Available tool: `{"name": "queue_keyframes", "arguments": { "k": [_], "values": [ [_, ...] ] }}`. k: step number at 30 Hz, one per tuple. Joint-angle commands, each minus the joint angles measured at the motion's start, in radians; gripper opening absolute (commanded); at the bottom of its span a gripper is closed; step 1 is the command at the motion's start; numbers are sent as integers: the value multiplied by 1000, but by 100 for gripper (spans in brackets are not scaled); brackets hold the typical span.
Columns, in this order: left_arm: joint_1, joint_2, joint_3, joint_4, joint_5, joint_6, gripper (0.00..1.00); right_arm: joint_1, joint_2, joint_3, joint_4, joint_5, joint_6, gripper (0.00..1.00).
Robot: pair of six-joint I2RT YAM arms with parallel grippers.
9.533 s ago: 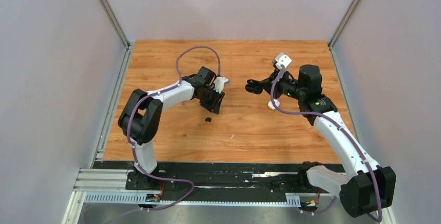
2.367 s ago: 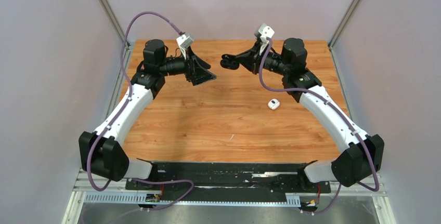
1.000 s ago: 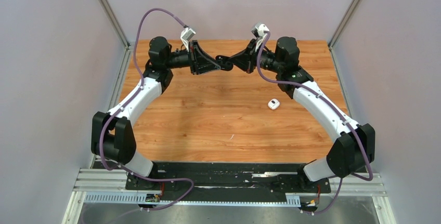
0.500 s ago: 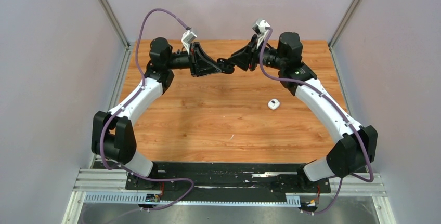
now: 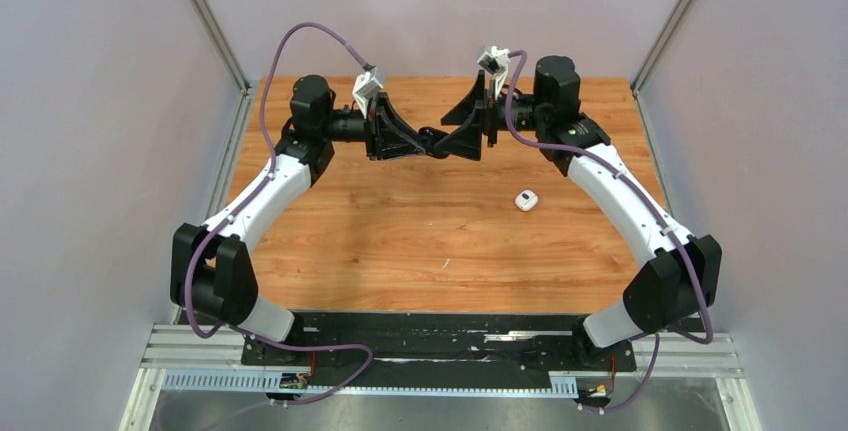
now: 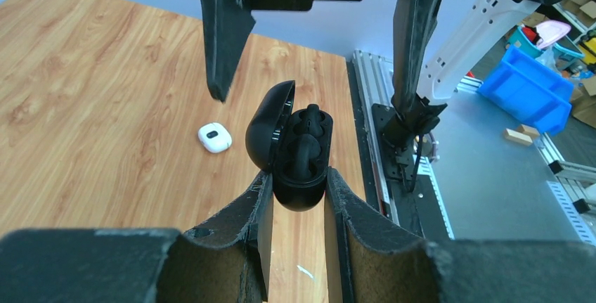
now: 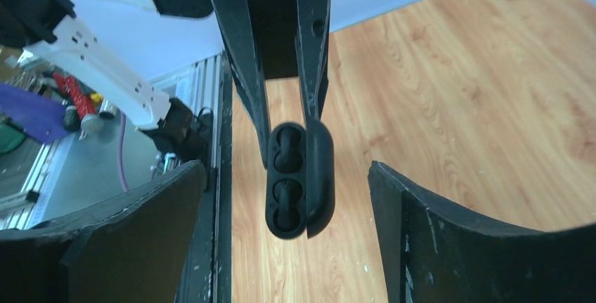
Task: Insert the wireless bluetooth earbuds into the charging case
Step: Close the charging case, then place the charging case at the center of the board.
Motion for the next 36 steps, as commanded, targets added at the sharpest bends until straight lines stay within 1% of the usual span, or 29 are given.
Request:
{"name": "queue_keyframes", "arguments": {
  "k": [1,2,5,8,11,13,18,23,27,28,29,30,31,32,33,34,35,36],
  "values": [
    [-4,-44,14,-42,11,61,0,-2,26,25,-127,-93,-157,89],
    [-4,-44,17,-46,11,63,0,-1,30,25,-138,-96,-169,91],
    [-4,-43,17,-52,0,54,0,7,38,28,-156,-102,-222,91],
    [-4,-39,17,-51,-21,35,0,25,39,35,-171,-116,-265,89],
    [-4,-29,22,-60,-78,9,0,47,30,47,-183,-126,-301,87],
    [-4,-20,32,-92,-116,1,0,59,22,52,-192,-120,-324,86],
    [-2,-3,40,-97,-180,-37,0,68,5,68,-222,-105,-379,83],
    [0,14,45,-76,-193,-74,0,78,-20,58,-235,-61,-417,82],
    [1,16,45,-85,-177,-48,0,70,-32,37,-231,61,-427,84],
    [1,18,49,-125,-175,-31,0,58,-34,36,-229,72,-424,85],
    [1,21,54,-163,-178,18,0,43,-33,38,-228,76,-410,86],
    [1,38,67,-261,-200,48,0,27,-32,40,-224,77,-388,86],
    [1,45,75,-320,-223,109,0,6,-30,43,-217,78,-360,87],
    [1,64,83,-417,-270,131,0,-14,-30,40,-205,87,-330,88],
    [1,74,82,-454,-295,154,0,-33,-33,35,-192,101,-297,89],
    [1,98,72,-503,-343,156,0,-54,-36,26,-178,128,-268,90],
    [1,111,61,-513,-363,139,0,-69,-39,18,-171,173,-233,92],
    [1,133,29,-506,-403,95,0,-87,-41,5,-169,225,-210,99]
  ]
}}
